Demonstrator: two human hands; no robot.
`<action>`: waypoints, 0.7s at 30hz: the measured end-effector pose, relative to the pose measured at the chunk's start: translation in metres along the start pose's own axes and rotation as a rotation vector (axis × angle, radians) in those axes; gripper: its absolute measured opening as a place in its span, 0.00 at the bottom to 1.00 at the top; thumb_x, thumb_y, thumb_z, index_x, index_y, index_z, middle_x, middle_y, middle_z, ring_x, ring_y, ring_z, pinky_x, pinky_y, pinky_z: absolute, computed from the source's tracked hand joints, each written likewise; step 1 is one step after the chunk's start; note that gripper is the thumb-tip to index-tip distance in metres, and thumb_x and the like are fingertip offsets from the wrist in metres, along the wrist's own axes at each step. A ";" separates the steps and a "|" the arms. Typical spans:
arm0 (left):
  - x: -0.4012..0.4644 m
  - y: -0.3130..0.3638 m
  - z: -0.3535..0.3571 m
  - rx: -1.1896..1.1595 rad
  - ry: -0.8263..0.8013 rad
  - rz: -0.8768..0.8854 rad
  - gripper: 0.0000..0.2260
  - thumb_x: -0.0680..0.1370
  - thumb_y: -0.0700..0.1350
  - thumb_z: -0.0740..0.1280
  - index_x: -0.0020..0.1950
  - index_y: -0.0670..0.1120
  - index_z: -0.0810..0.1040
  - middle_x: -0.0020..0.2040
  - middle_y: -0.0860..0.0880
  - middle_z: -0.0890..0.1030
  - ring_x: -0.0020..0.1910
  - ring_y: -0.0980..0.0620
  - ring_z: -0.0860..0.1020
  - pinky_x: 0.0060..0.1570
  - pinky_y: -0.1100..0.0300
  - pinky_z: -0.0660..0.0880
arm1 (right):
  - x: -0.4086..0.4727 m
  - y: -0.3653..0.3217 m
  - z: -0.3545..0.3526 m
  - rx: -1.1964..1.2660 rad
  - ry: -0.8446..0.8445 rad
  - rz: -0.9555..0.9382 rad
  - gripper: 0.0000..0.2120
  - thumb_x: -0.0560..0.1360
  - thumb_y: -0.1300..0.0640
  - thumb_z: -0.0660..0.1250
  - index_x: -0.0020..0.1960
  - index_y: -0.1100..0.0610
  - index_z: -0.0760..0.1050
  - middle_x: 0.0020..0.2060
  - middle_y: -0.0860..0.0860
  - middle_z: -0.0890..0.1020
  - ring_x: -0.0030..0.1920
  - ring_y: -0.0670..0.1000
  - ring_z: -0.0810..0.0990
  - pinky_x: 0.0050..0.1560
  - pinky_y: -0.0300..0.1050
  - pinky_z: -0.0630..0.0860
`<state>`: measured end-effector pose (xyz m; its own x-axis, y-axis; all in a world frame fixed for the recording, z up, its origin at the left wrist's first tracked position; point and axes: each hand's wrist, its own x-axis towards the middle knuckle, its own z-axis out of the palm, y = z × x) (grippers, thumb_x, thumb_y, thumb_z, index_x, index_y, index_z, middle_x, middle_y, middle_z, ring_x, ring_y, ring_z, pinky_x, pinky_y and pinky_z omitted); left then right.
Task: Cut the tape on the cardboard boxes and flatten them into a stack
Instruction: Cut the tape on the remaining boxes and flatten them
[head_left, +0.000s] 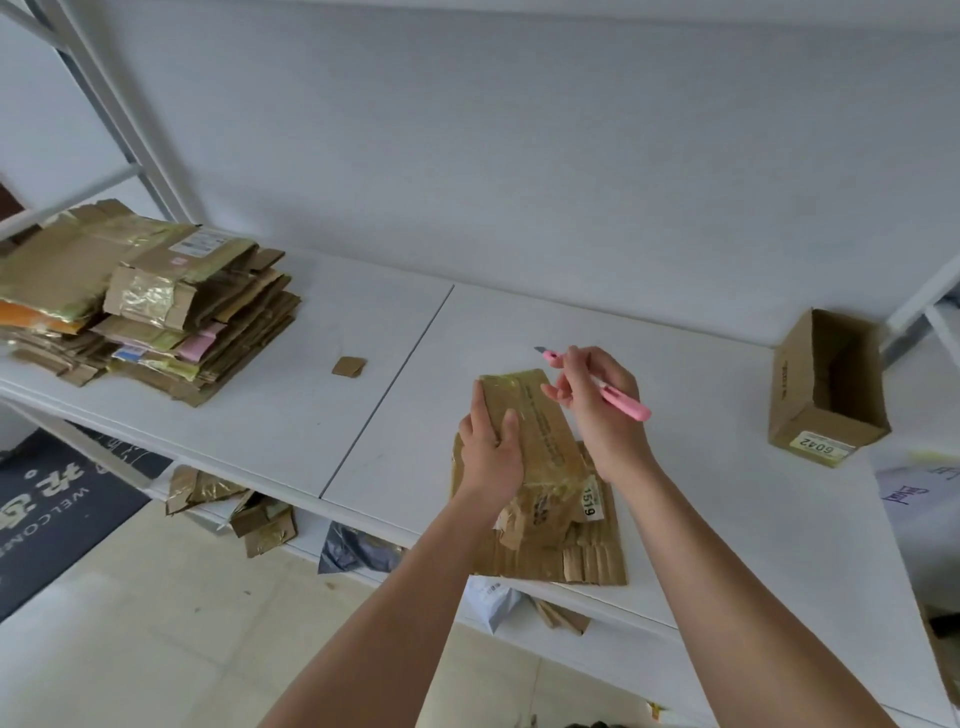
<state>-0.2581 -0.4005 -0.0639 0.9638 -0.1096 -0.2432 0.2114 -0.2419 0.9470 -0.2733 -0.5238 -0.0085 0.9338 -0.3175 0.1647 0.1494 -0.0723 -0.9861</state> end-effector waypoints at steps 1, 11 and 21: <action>0.000 -0.001 0.000 -0.005 0.006 0.001 0.27 0.83 0.56 0.54 0.79 0.63 0.44 0.73 0.49 0.58 0.69 0.44 0.67 0.66 0.42 0.71 | -0.001 0.007 0.002 -0.015 0.008 -0.001 0.07 0.82 0.56 0.63 0.52 0.60 0.76 0.39 0.48 0.82 0.42 0.50 0.81 0.54 0.55 0.81; 0.001 -0.002 0.003 -0.013 0.035 0.009 0.25 0.85 0.53 0.52 0.80 0.59 0.46 0.73 0.47 0.59 0.71 0.46 0.65 0.71 0.46 0.65 | -0.007 0.027 0.010 -0.315 -0.036 -0.108 0.02 0.80 0.61 0.64 0.50 0.59 0.71 0.45 0.52 0.83 0.43 0.45 0.83 0.42 0.36 0.77; 0.001 -0.003 0.004 -0.016 0.028 0.009 0.25 0.84 0.53 0.52 0.80 0.59 0.45 0.73 0.49 0.59 0.72 0.46 0.63 0.71 0.45 0.64 | -0.002 0.030 0.011 -0.362 -0.082 -0.109 0.03 0.81 0.60 0.63 0.50 0.59 0.73 0.50 0.49 0.83 0.47 0.44 0.82 0.45 0.33 0.76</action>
<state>-0.2585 -0.4033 -0.0680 0.9697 -0.0847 -0.2289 0.2052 -0.2254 0.9524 -0.2669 -0.5152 -0.0386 0.9439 -0.2143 0.2513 0.1380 -0.4354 -0.8896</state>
